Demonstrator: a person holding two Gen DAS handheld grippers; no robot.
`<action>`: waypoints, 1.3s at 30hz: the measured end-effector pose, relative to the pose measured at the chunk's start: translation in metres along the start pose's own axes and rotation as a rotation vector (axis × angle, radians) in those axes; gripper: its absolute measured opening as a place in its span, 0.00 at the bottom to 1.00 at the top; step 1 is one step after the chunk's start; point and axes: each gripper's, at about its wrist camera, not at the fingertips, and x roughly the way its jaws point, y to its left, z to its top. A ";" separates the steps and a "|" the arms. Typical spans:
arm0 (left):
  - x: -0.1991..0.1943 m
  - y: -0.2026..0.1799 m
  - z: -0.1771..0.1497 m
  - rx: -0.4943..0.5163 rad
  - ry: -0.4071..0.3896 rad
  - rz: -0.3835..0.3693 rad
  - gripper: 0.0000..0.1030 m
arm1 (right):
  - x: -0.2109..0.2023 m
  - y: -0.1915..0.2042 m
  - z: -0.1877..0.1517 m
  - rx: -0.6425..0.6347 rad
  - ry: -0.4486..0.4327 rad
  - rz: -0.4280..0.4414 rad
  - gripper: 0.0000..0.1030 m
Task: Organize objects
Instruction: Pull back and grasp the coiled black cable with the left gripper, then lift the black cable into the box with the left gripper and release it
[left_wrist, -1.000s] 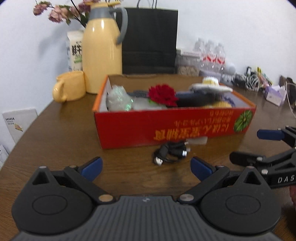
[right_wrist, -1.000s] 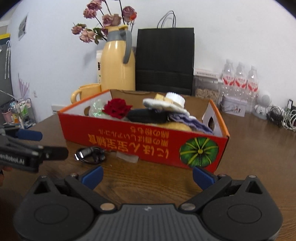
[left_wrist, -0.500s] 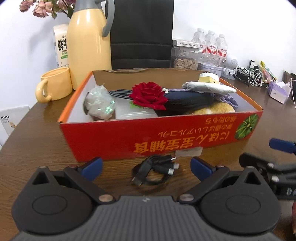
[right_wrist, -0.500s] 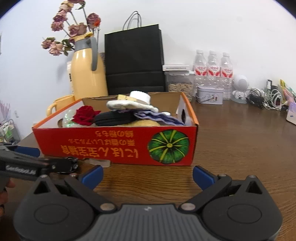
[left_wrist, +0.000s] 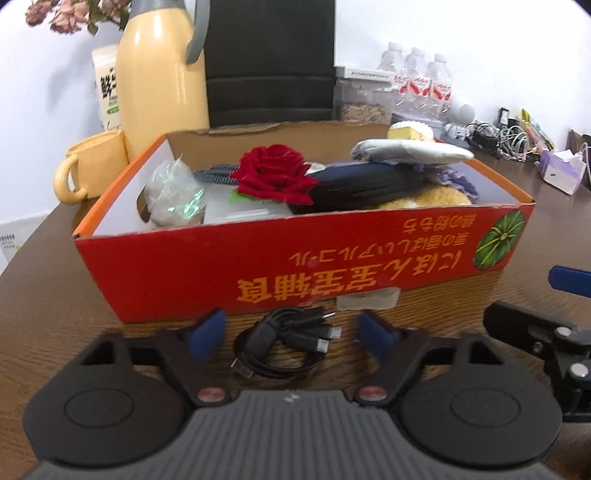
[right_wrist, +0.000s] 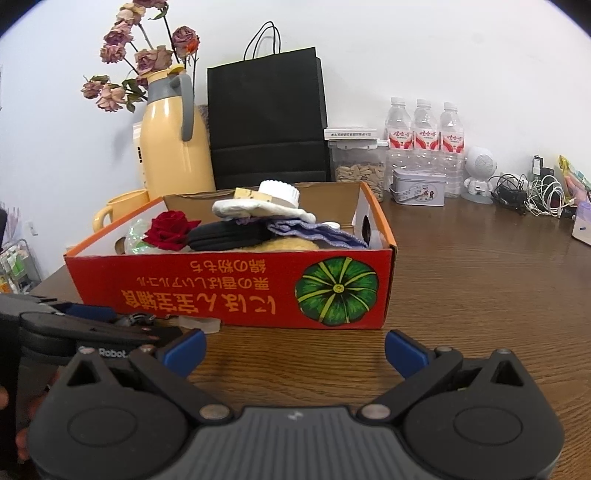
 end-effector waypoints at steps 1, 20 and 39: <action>-0.002 -0.002 -0.001 0.011 -0.008 -0.005 0.56 | 0.000 0.000 0.000 0.000 0.001 0.002 1.00; -0.039 0.016 -0.003 -0.026 -0.174 -0.023 0.53 | 0.006 0.001 0.000 0.009 0.035 0.019 0.98; -0.051 0.041 -0.012 -0.098 -0.157 -0.041 0.53 | 0.053 0.071 0.015 -0.061 0.122 0.064 0.34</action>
